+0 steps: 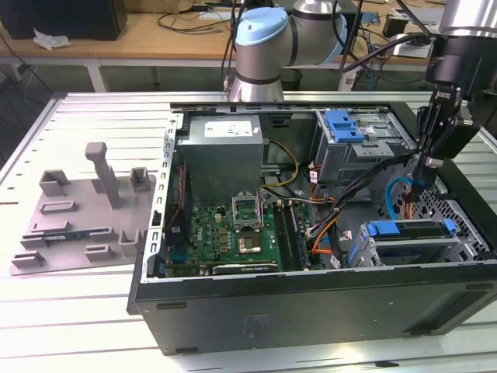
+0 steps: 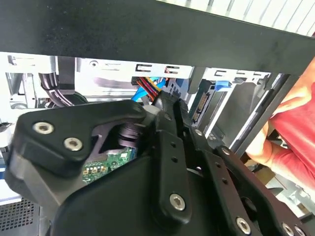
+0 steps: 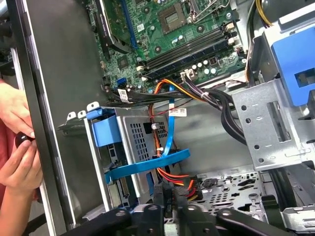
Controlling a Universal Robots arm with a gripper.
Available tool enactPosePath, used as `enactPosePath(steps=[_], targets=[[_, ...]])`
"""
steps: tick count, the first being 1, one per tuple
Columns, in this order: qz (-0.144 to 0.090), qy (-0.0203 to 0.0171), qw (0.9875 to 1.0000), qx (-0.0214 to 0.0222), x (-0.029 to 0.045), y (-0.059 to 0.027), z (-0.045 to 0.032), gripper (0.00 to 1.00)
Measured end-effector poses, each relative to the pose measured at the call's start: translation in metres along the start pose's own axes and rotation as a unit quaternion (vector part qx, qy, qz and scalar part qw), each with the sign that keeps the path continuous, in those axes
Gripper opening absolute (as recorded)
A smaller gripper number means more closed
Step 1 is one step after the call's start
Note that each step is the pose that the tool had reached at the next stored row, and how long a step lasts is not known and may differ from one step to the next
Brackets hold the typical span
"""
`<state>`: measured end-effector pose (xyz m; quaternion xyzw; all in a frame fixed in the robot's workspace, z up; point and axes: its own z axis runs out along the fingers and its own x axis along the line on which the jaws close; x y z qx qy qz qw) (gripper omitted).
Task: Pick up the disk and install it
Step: 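Insert the first disk wire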
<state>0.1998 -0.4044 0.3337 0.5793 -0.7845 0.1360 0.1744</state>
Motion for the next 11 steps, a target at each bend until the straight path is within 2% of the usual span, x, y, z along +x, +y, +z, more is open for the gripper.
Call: enactPosePath(steps=[4, 8, 11], targets=[[0.001, 0.0026, 1.0, 0.0003, -0.0005, 0.0, 0.0009, 0.17], [0.001, 0.0027, 1.0, 0.0003, -0.0006, 0.0, 0.0011, 0.17], [0.002, -0.0022, 1.0, 0.0009, 0.0034, 0.0005, 0.0017, 0.17]])
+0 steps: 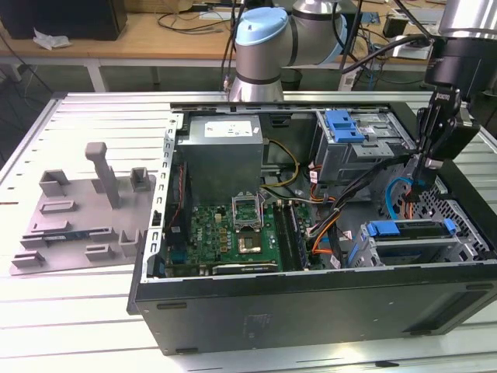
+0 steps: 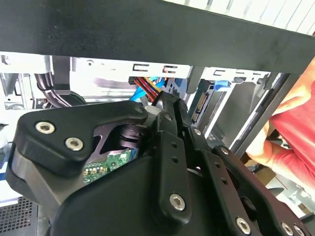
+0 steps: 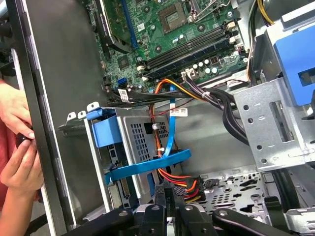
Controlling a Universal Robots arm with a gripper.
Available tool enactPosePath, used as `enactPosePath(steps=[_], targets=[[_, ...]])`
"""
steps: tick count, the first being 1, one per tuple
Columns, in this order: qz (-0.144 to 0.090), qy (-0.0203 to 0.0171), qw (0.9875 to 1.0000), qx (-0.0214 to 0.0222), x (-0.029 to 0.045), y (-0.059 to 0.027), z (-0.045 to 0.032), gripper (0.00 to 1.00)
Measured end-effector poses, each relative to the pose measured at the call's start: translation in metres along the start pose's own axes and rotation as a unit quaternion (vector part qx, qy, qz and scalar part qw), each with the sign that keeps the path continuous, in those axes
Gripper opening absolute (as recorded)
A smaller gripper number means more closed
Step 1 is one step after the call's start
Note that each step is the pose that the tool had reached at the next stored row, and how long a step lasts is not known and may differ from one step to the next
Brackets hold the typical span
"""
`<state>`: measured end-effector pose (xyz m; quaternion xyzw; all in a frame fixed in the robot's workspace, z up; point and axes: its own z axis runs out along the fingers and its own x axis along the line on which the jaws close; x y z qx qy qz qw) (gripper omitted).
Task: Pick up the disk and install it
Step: 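Insert the first disk wire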
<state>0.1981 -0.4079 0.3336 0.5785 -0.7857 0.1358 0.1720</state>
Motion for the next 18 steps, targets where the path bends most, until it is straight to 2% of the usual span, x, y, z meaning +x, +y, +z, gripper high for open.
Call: enactPosePath(steps=[2, 6, 10, 16, 18], targets=[[0.001, -0.006, 1.0, 0.0016, 0.0048, 0.0007, -0.0016, 0.17], [0.002, -0.0086, 1.0, 0.0043, 0.0117, 0.0024, -0.0056, 0.17], [0.004, -0.0114, 0.9999, 0.008, 0.0218, 0.005, -0.0083, 0.17], [0.004, -0.0121, 0.9999, 0.0087, 0.0448, 0.0018, 0.0024, 0.17], [0.004, -0.0138, 0.9999, 0.0089, 0.0496, 0.0013, 0.0046, 0.17]])
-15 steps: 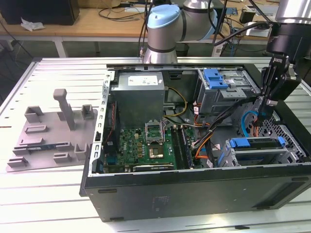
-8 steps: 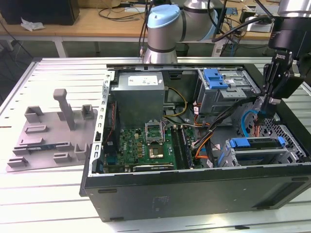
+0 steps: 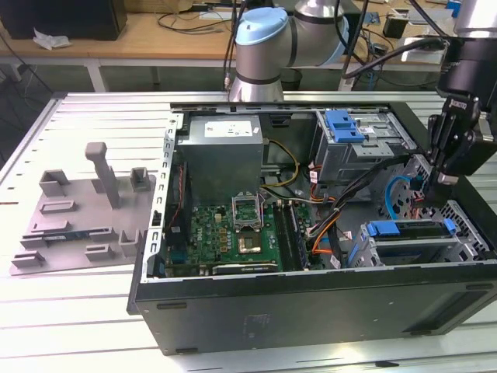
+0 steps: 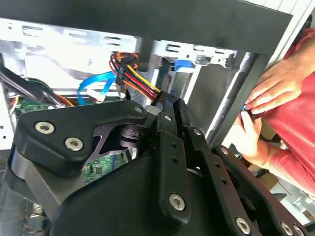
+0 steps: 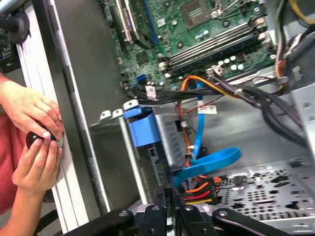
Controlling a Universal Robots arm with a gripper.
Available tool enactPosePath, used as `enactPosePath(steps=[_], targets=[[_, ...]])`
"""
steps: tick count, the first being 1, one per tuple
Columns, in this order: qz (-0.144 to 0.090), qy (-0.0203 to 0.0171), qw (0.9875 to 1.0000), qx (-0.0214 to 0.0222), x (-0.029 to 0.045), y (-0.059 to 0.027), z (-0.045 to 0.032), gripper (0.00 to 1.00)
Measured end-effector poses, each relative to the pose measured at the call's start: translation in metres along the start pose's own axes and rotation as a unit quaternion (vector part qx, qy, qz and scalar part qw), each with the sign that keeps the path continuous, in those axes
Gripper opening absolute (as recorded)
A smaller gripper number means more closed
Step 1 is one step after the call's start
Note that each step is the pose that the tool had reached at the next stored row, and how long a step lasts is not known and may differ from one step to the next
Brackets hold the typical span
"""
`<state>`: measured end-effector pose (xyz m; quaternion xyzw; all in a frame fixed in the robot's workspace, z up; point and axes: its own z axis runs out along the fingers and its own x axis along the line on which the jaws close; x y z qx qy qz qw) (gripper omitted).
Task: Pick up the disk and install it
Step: 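Insert the first disk wire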
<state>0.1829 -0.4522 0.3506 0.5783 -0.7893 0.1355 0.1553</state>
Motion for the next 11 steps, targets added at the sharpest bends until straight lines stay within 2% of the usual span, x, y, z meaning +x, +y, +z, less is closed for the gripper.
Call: enactPosePath(steps=[3, 5, 11], targets=[[0.0, -0.0072, 1.0, 0.0005, 0.0024, 0.0023, 0.0001, 0.17], [-0.001, -0.0105, 0.9999, 0.001, 0.0032, 0.0031, 0.0002, 0.17], [-0.013, -0.0271, 0.9995, 0.0053, 0.0046, 0.0036, 0.0004, 0.17]])
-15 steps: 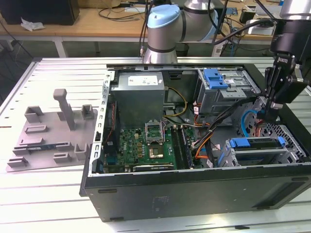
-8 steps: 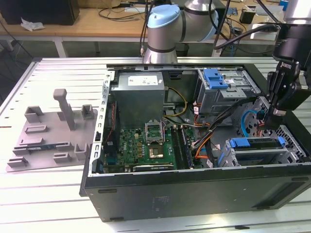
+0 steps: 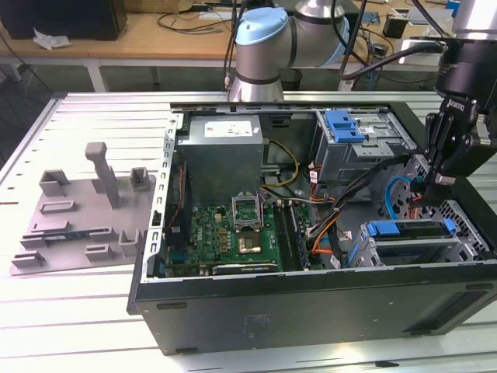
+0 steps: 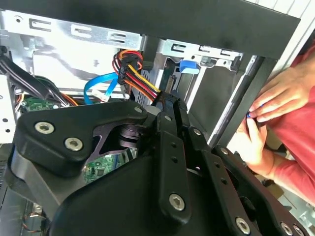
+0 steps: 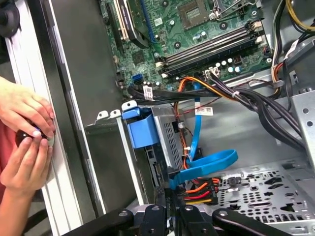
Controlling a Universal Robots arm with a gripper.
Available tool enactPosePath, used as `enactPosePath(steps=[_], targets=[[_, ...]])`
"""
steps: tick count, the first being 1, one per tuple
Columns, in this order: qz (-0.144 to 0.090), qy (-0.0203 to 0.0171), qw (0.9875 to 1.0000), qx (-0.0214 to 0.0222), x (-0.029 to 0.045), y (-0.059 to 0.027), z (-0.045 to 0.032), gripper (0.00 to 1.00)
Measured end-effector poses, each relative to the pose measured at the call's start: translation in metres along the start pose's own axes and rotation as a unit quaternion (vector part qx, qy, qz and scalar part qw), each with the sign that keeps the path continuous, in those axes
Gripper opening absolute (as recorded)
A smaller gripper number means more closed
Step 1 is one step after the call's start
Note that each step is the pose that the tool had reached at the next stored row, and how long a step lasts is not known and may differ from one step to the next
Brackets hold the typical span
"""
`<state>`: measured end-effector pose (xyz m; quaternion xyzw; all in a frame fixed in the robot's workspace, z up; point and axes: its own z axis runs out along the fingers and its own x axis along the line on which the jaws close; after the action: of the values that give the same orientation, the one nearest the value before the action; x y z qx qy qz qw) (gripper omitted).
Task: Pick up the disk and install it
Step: 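Insert the first disk wire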
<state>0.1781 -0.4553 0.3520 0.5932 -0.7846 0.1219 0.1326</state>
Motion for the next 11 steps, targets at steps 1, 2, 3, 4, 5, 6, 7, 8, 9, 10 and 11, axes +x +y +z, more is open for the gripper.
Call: enactPosePath(steps=[1, 2, 3, 4, 5, 6, 7, 8, 9, 10, 11], targets=[[-0.002, -0.0019, 1.0, 0.0006, 0.0002, 0.0, 0.0, 0.17], [-0.005, -0.0049, 1.0, 0.0016, 0.0007, 0.0002, -0.0001, 0.17], [-0.009, -0.0076, 0.9999, 0.0026, 0.0018, 0.0008, -0.0004, 0.17], [-0.012, -0.0086, 0.9999, 0.0034, 0.0031, 0.0016, -0.0005, 0.17], [-0.014, -0.0095, 0.9998, 0.0041, 0.0046, 0.0025, -0.0004, 0.17], [-0.016, -0.0101, 0.9998, 0.0045, 0.0053, 0.003, -0.0003, 0.17], [-0.018, -0.0107, 0.9998, 0.005, 0.0061, 0.0036, -0.0001, 0.17], [-0.02, -0.0114, 0.9997, 0.0055, 0.007, 0.0043, 0.0001, 0.17], [-0.021, -0.0119, 0.9997, 0.006, 0.0079, 0.005, 0.0002, 0.17], [-0.024, -0.0125, 0.9996, 0.0067, 0.0089, 0.0057, 0.0004, 0.17], [-0.025, -0.013, 0.9996, 0.0072, 0.0099, 0.0063, 0.0006, 0.17]])
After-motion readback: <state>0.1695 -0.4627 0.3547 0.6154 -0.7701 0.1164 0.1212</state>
